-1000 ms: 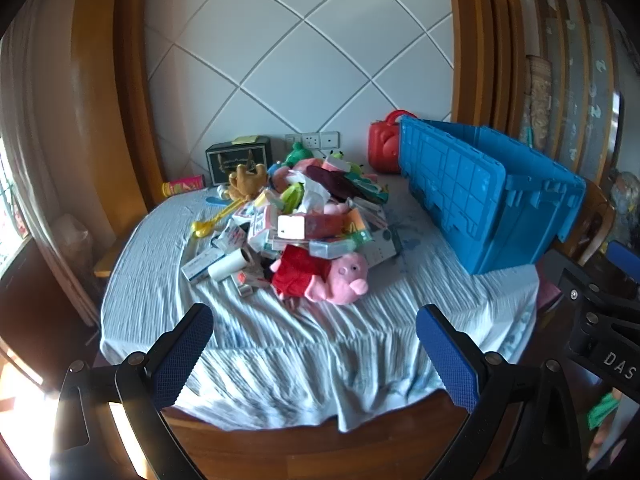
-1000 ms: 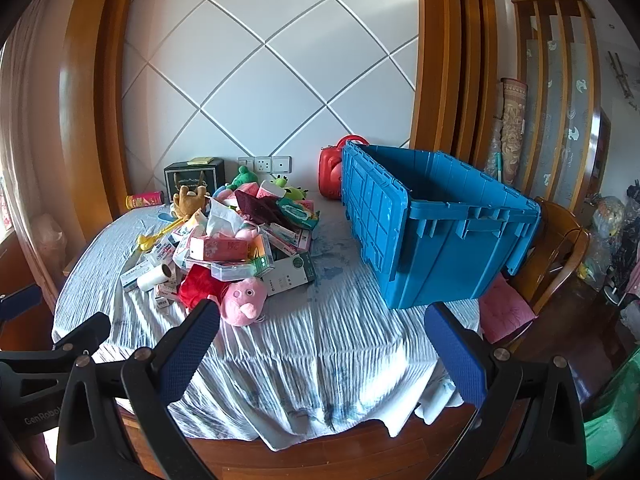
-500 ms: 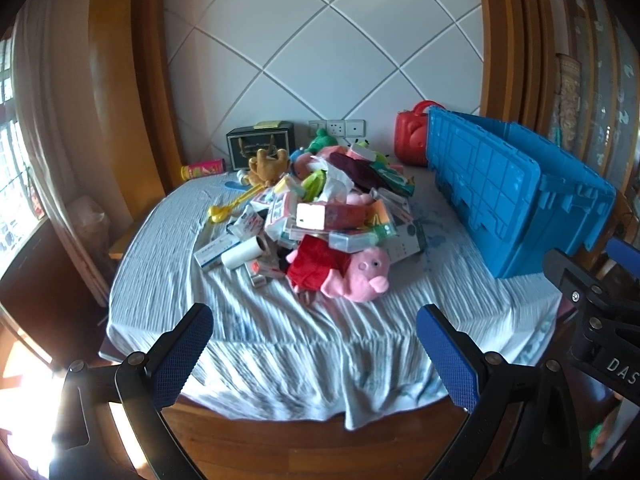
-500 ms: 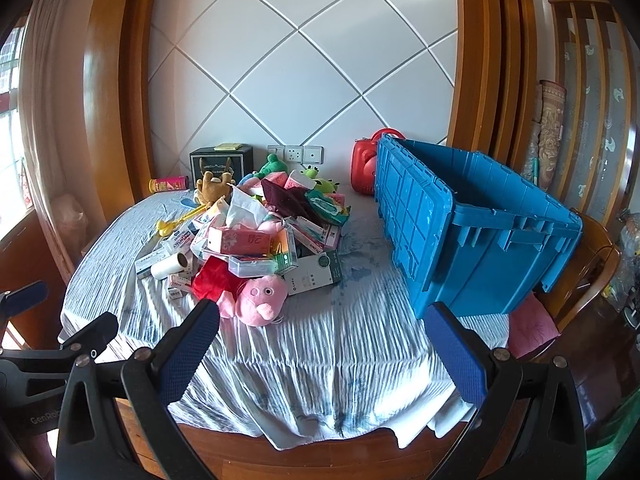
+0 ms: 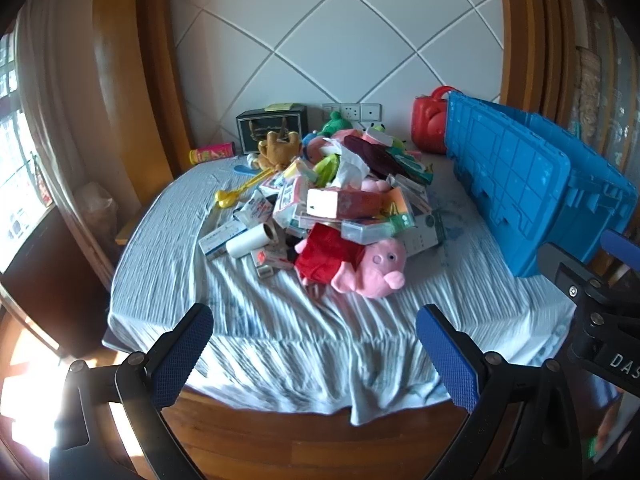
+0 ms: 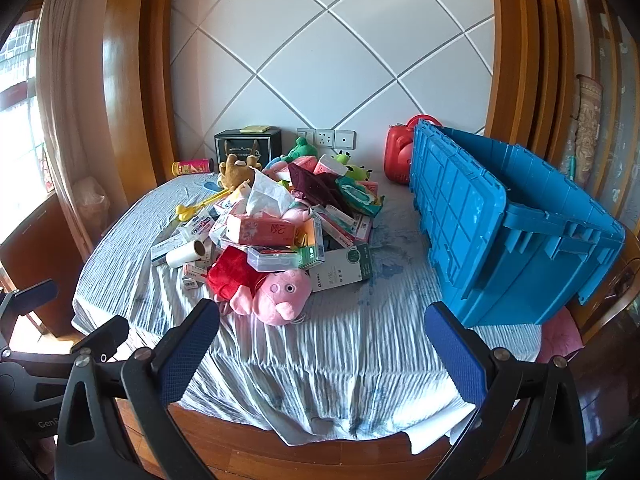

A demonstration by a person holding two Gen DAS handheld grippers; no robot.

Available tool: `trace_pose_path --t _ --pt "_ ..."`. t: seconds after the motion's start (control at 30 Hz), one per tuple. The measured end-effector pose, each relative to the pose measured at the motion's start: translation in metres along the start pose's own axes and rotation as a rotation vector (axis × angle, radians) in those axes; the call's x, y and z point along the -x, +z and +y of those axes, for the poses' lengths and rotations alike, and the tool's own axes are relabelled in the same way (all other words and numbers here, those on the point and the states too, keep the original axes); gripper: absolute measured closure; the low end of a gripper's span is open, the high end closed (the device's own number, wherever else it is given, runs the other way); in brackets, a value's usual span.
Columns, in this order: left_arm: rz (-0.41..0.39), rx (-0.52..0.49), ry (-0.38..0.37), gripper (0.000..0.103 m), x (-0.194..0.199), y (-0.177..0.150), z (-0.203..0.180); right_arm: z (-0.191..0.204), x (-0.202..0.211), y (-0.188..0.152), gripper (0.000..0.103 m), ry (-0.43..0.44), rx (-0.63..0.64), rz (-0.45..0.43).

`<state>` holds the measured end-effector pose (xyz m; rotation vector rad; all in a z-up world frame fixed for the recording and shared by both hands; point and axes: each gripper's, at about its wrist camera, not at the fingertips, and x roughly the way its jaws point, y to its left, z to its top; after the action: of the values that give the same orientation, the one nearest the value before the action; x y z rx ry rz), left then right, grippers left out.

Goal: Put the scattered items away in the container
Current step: 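Move both tools toward the pile of items on the table, then grasp the pink pig plush with the left tool while the right tool grasps a white tissue pack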

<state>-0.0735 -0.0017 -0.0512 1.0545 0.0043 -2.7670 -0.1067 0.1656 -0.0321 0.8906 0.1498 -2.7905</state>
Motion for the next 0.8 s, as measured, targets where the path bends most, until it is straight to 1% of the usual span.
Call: trace_pose_path --t 0.17,0.23,0.33,0.47,0.57,0.67,0.8 --pt "0.019 -0.002 0.003 0.000 -0.029 0.008 0.024 0.022 -0.036 0.006 0.000 0.041 -0.023 0.041" --pt "0.021 -0.006 -0.003 0.000 -0.046 0.013 0.040 0.029 -0.052 0.010 0.000 0.020 -0.048 0.048" --pt "0.045 -0.035 -0.012 0.000 -0.082 0.023 0.064 0.039 -0.078 0.016 0.000 -0.008 -0.111 0.070" --pt "0.092 -0.073 -0.025 0.000 -0.138 0.036 0.091 0.053 -0.122 0.015 0.000 -0.029 -0.154 0.155" --pt "0.139 -0.094 -0.064 0.000 -0.174 0.039 0.099 0.061 -0.151 0.005 0.000 -0.037 -0.186 0.220" --pt "0.176 -0.087 -0.092 0.001 -0.204 0.039 0.101 0.066 -0.176 -0.005 0.000 -0.048 -0.188 0.272" --pt "0.214 -0.091 -0.128 0.002 -0.241 0.037 0.088 0.060 -0.207 -0.013 0.000 -0.045 -0.182 0.323"
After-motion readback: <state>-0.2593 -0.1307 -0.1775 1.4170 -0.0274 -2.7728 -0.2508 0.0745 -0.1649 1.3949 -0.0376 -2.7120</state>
